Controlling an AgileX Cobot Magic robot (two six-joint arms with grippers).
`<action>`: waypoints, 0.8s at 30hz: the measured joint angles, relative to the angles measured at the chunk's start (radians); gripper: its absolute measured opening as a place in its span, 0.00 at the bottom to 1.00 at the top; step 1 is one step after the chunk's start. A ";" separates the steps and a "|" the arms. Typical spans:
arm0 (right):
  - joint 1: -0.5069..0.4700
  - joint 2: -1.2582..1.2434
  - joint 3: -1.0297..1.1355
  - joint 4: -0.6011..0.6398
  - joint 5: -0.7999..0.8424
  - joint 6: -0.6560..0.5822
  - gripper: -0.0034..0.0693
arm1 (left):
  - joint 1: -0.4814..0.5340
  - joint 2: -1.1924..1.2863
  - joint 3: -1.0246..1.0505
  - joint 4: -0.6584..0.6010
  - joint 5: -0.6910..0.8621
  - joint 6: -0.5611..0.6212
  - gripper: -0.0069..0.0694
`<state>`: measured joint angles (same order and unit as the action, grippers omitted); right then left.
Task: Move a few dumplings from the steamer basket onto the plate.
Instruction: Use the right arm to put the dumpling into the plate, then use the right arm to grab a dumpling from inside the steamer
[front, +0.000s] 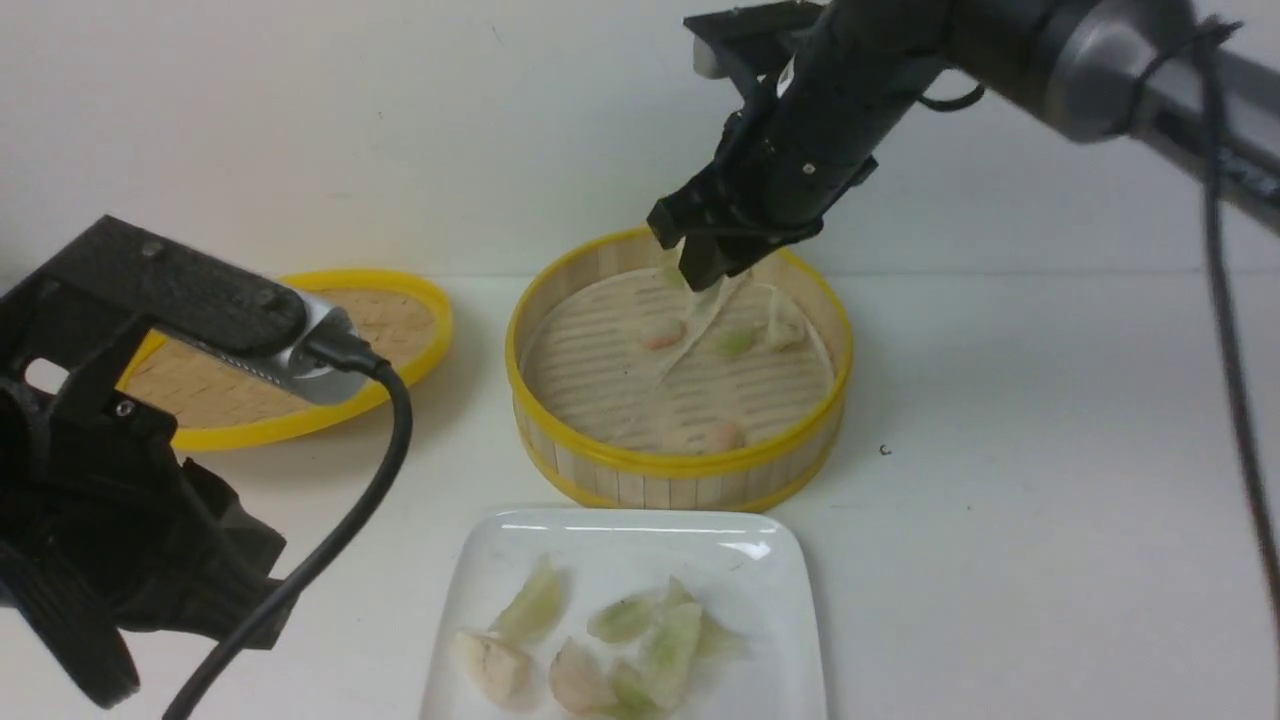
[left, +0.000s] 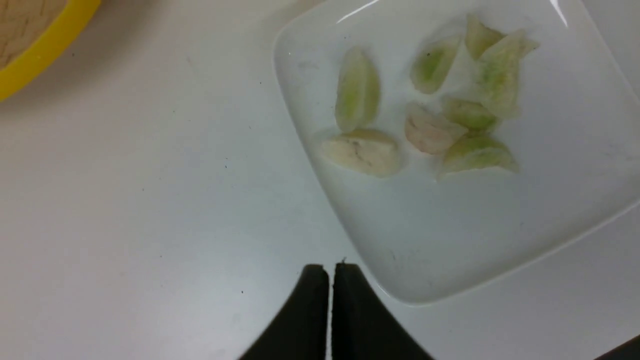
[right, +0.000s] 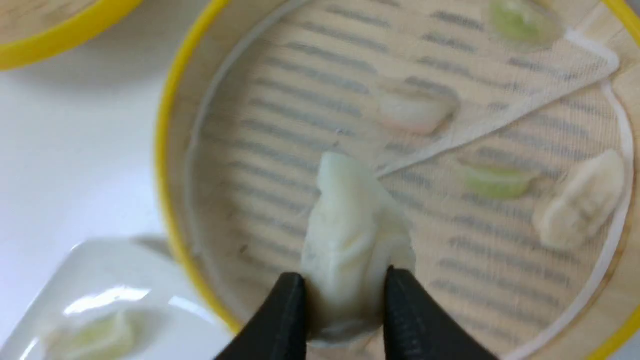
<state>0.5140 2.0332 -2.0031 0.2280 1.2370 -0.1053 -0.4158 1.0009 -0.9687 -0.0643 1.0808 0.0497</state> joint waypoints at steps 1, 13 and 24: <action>0.033 -0.084 0.134 0.013 0.000 -0.003 0.30 | 0.000 0.000 0.000 0.000 -0.006 0.000 0.08; 0.193 -0.170 0.617 0.059 -0.002 0.009 0.33 | 0.000 0.000 0.000 -0.001 -0.013 0.000 0.08; 0.192 -0.157 0.420 -0.068 -0.005 0.028 0.86 | 0.000 0.000 0.000 -0.001 -0.013 0.000 0.08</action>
<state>0.7060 1.8762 -1.5830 0.1600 1.2321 -0.0775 -0.4155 1.0009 -0.9687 -0.0651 1.0675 0.0497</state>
